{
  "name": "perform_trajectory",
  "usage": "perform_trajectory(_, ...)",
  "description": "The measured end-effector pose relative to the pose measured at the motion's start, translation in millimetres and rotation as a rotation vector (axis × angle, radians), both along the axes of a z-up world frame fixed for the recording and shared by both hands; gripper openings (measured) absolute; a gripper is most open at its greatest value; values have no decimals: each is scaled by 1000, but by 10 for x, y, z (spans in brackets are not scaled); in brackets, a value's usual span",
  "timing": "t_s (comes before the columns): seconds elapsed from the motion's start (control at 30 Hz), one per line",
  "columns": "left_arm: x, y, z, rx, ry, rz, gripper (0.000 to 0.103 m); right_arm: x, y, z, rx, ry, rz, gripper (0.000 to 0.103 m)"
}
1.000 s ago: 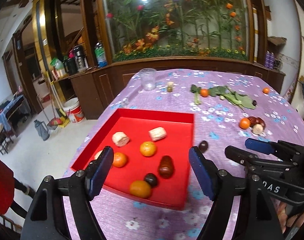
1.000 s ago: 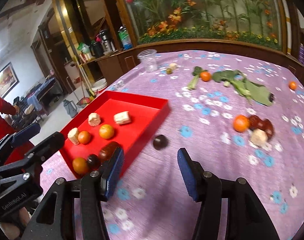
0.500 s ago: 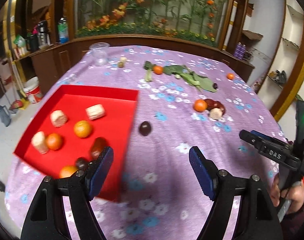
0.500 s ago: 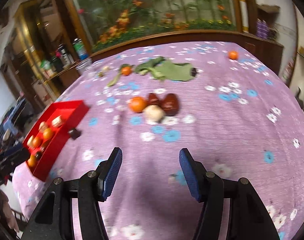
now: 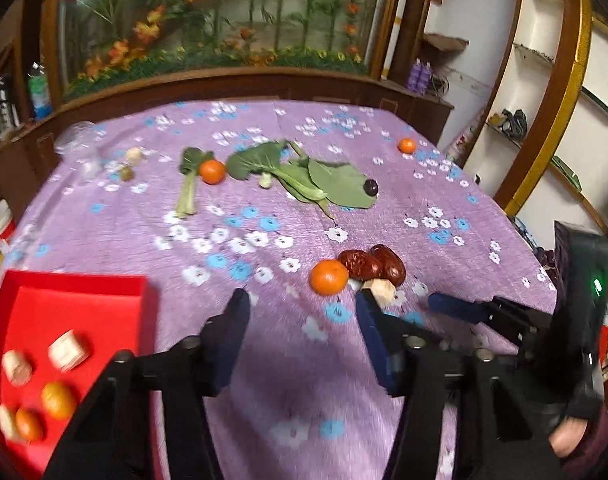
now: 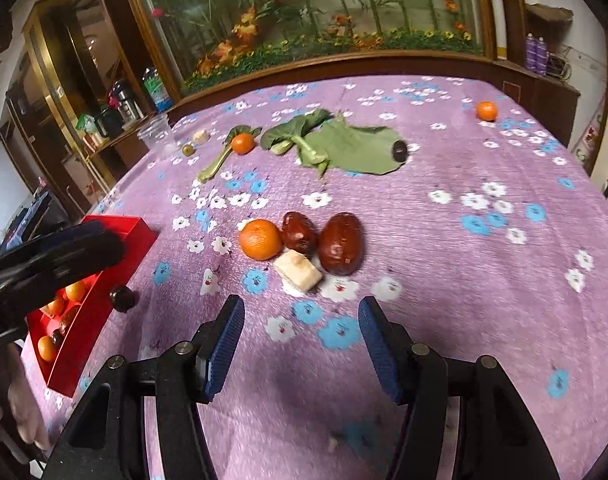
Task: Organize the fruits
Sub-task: 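Grasp a tangerine with the left gripper while the right gripper grasps a yam chunk, then carry the tangerine and yam chunk into the red tray and release both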
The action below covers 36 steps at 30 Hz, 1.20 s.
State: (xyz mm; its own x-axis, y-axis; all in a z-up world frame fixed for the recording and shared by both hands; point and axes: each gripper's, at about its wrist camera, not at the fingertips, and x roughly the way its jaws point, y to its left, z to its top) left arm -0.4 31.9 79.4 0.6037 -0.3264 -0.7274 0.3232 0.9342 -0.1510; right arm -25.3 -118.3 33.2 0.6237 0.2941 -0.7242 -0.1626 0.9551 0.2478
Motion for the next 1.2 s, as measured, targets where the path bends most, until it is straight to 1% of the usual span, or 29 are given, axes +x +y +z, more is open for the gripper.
perform_trajectory(0.2, 363, -141, -260, -2, 65, -21, 48, 201, 52, -97, 6, 23, -18, 64)
perform_trajectory(0.3, 501, -196, -386, -16, 105, -32, 48, 275, 60, -149, 4, 31, -24, 64)
perform_trajectory(0.33, 543, -209, -419, -26, 118, -38, 48, 299, 61, -164, 4, 33, -25, 62)
perform_trajectory(0.4, 617, -245, -487, -50, 140, -48, 48, 322, 82, -176, -7, 23, -23, 56)
perform_trajectory(0.43, 628, -255, -506, -56, 146, -52, 48, 324, 91, -176, -18, 18, -23, 49)
perform_trajectory(0.47, 640, -277, -527, -64, 153, -63, 48, 321, 99, -180, -26, 18, -21, 37)
perform_trajectory(0.53, 649, -339, -564, -57, 157, -81, 48, 299, 91, -181, -19, 27, -13, 26)
perform_trajectory(0.57, 648, -380, -583, -47, 157, -92, 48, 276, 82, -177, -16, 28, -15, 23)
perform_trajectory(0.67, 640, -447, -637, -22, 158, -110, 48, 222, 64, -181, -9, 33, -15, 23)
perform_trajectory(0.7, 630, -456, -636, -16, 149, -114, 43, 209, 61, -179, -10, 34, -15, 23)
perform_trajectory(0.73, 628, -470, -640, -7, 144, -115, 33, 200, 56, -183, -9, 33, -16, 23)
perform_trajectory(0.77, 627, -480, -645, 1, 144, -117, 31, 199, 52, -186, -5, 31, -18, 23)
perform_trajectory(0.87, 623, -457, -635, -6, 141, -112, 30, 212, 35, -193, 10, 23, -22, 24)
perform_trajectory(1.0, 582, -401, -606, -1, 123, -86, 30, 238, 45, -198, 23, 12, -15, 24)
perform_trajectory(1.07, 544, -351, -572, -6, 114, -70, 30, 253, 38, -205, 44, 14, -3, 24)
perform_trajectory(1.2, 413, -200, -452, -36, 92, -36, 30, 240, 21, -201, 72, 13, 2, 23)
